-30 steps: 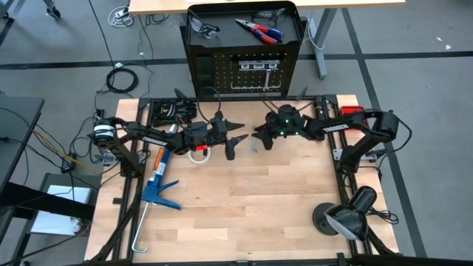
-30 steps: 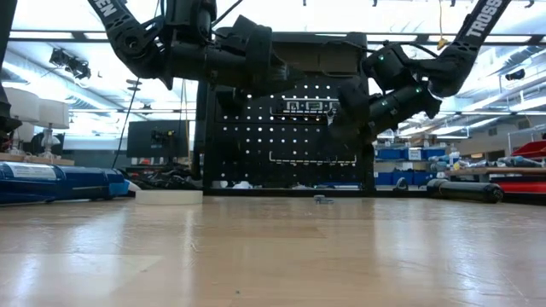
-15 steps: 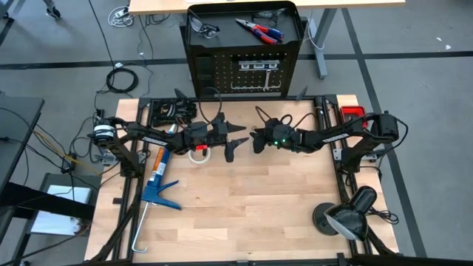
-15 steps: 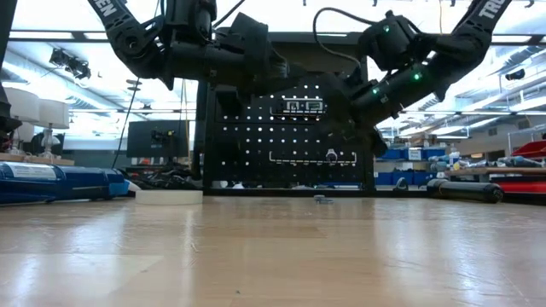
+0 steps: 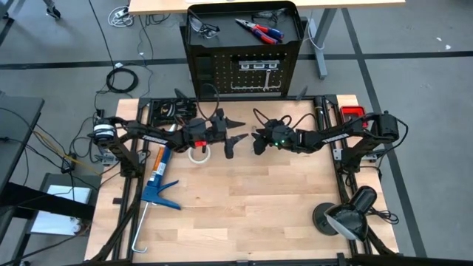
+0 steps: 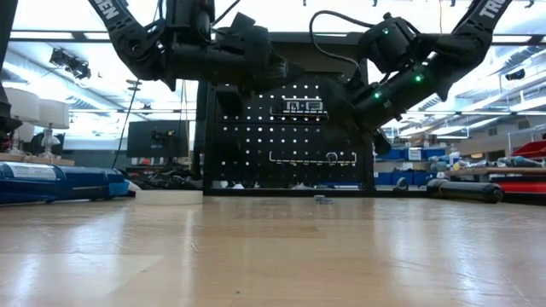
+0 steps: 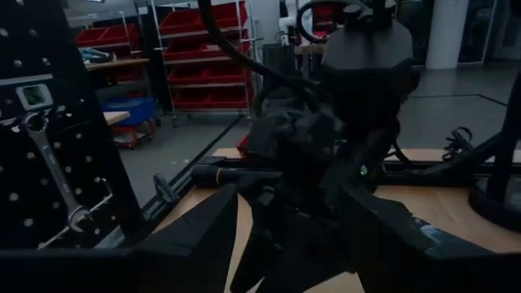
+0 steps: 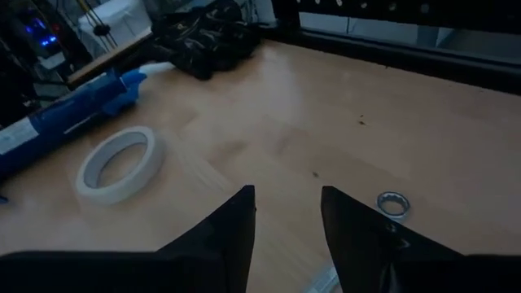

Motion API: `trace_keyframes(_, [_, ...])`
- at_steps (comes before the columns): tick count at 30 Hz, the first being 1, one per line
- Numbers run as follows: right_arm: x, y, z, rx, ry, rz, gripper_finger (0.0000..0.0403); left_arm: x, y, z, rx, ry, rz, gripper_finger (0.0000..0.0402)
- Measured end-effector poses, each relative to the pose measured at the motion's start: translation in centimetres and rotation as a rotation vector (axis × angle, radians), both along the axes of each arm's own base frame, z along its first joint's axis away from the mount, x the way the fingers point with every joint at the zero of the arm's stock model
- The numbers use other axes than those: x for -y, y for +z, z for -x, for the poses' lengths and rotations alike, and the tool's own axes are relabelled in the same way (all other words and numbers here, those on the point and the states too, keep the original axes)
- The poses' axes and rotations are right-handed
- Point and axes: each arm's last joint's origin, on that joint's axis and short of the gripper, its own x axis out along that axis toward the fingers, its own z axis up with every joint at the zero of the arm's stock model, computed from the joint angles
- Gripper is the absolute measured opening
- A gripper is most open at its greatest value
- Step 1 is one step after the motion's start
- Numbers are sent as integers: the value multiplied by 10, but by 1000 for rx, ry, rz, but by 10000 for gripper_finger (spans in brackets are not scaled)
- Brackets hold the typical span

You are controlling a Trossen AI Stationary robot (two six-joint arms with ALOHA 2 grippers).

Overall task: Hang tools onto peg board
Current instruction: Hang the tape on the peg board

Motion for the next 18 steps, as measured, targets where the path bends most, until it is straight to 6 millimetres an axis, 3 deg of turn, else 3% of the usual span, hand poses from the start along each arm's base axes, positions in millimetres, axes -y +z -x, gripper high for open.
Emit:
trace_keyframes(7, [5,8,-6,-240,23,-71,149,-11,-6,2,-57,-48,20,214])
trace_keyframes(12, [9,17,-8,-327,-14,-92,149,-31,-17,9,-165,68,43,214])
trace_keyframes(18, [15,-5,-14,-383,-56,-135,151,-50,-29,22,-194,151,106,214])
